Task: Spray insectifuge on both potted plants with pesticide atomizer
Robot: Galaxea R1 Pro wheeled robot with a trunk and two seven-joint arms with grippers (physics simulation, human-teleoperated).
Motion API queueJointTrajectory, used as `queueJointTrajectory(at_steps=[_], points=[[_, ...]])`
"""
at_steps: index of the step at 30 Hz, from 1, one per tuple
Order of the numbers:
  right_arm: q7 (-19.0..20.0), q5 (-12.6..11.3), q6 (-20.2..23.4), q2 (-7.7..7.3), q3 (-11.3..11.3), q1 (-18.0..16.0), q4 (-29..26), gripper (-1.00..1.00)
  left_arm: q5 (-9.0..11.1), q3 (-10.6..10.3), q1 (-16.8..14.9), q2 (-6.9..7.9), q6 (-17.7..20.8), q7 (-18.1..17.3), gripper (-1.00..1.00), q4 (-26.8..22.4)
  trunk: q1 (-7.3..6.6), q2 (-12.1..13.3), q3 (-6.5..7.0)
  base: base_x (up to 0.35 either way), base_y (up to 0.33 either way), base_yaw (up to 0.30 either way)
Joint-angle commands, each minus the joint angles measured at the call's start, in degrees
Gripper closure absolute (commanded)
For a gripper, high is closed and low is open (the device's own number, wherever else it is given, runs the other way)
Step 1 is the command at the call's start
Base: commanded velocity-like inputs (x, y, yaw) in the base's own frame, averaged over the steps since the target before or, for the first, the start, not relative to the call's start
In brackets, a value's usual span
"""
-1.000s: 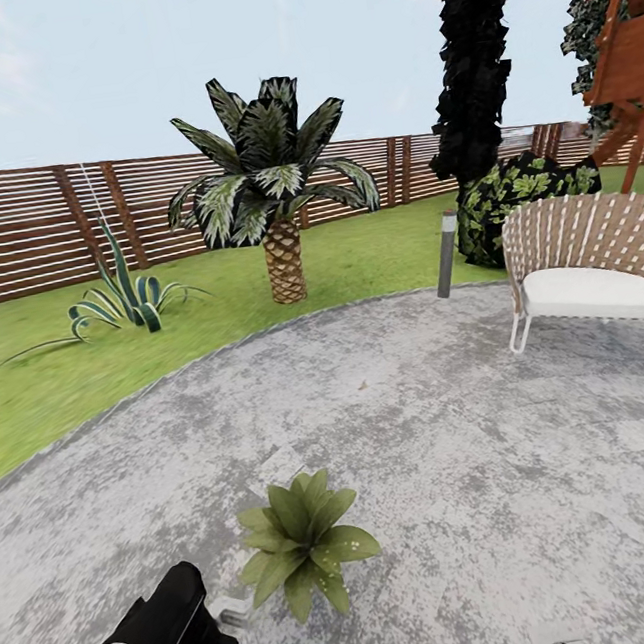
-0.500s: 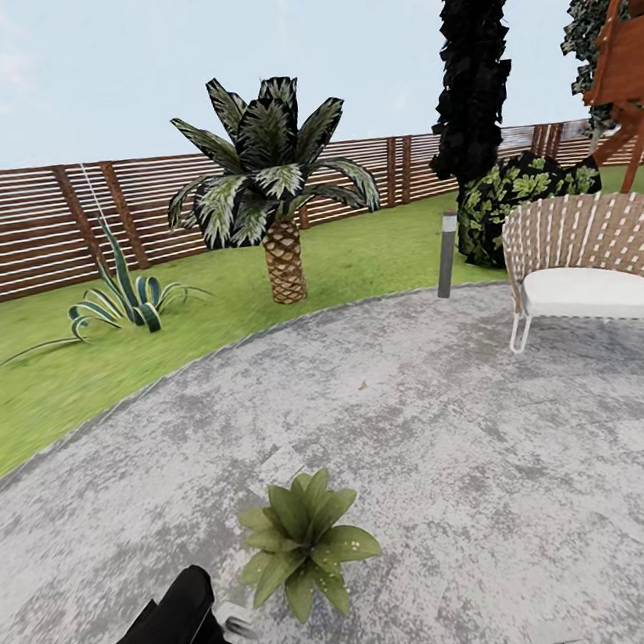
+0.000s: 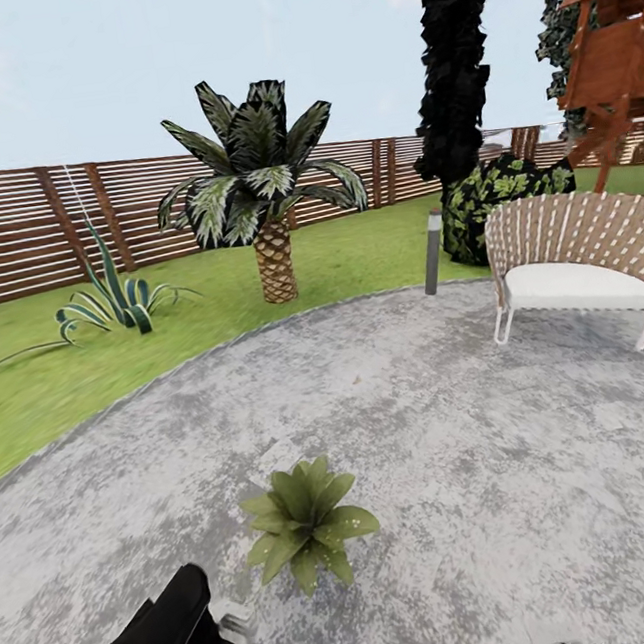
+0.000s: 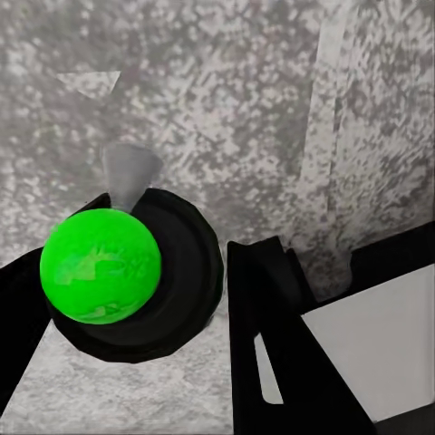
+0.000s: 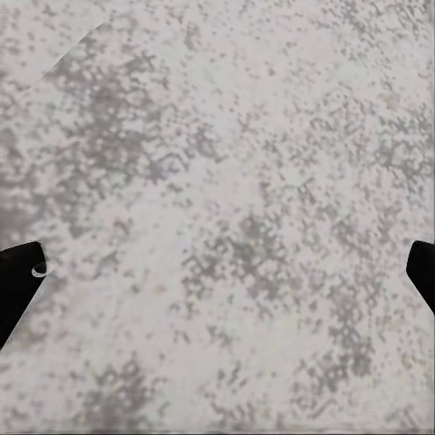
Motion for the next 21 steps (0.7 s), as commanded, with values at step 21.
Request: queueJointTrajectory(at_steps=[21], points=[[-0.27, 0.6, -0.21, -0.01, -0.43, -0.06, 0.09, -1.0, -0.35, -0.2, -0.87, 2.12, 0.09, -1.05, 1.0, -2.51, -0.01, -0.02, -0.05, -0.001, 0.016, -0.014]])
